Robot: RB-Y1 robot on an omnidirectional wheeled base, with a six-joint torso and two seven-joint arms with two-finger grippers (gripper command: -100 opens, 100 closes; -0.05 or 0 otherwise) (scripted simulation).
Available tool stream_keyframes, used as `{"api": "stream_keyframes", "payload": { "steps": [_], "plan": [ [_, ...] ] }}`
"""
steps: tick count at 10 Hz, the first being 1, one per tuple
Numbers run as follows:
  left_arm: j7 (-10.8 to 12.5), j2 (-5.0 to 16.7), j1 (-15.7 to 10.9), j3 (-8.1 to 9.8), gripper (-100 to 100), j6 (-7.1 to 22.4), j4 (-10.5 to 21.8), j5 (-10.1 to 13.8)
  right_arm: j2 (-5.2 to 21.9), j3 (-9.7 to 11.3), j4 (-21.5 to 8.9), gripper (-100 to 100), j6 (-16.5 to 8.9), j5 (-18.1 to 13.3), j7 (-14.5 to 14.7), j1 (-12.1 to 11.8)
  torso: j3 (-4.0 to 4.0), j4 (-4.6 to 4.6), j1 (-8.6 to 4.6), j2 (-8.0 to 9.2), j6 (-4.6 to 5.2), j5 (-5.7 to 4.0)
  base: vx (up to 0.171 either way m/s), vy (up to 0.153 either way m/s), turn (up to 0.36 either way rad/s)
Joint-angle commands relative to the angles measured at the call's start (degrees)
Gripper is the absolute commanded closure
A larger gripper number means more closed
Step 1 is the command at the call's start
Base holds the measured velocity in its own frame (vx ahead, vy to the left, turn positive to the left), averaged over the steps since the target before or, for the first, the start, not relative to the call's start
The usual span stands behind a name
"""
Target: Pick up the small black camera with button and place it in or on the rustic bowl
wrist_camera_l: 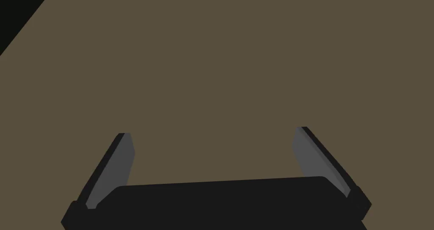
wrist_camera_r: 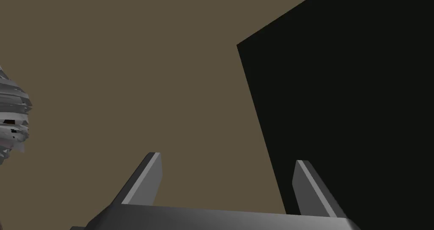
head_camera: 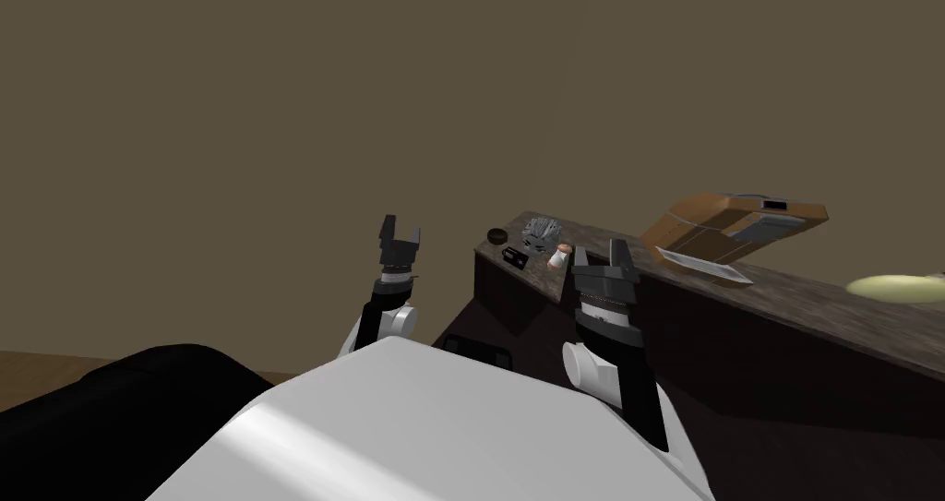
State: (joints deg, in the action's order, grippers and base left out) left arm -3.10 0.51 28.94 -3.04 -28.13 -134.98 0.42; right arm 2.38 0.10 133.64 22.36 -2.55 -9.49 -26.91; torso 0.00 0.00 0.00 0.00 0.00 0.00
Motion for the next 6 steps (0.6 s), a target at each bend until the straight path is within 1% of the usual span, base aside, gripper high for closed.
{"api": "stream_keyframes", "payload": {
  "steps": [1, 3, 5, 6],
  "plan": [
    [0.0, 0.0, 0.0, 0.0, 0, 0.0, 0.0, 0.0, 1.61, -0.43, 0.05, -100, -0.35, 0.7, 0.54, 0.5, 0.0, 0.0, 0.0, 0.0, 0.0, 0.0, -0.01, 0.0, 0.115],
    [0.0, 0.0, -0.01, 0.0, 0, 0.0, 0.0, 0.0, 4.79, -1.4, 0.14, -100, -1.21, 2.34, 1.83, 1.63, 0.04, 0.01, -0.02, 0.06, -0.02, 0.0, -0.027, -0.004, 0.188],
    [0.0, 0.0, -0.01, 0.0, 0, 0.0, 0.0, 0.0, 8.34, -2.73, 0.24, -100, -2.64, 4.82, 3.84, 3.22, 0.07, 0.03, -0.04, 0.12, -0.02, -0.01, -0.038, -0.007, 0.239],
    [0.0, 0.0, -0.01, 0.0, 0, 0.0, 0.0, 0.0, 9.1, -2.73, 0.24, -100, -2.64, 4.82, 3.84, 3.22, 0.07, 0.03, -0.06, 0.12, -0.03, -0.01, -0.023, -0.013, 0.105]
  ]
}}
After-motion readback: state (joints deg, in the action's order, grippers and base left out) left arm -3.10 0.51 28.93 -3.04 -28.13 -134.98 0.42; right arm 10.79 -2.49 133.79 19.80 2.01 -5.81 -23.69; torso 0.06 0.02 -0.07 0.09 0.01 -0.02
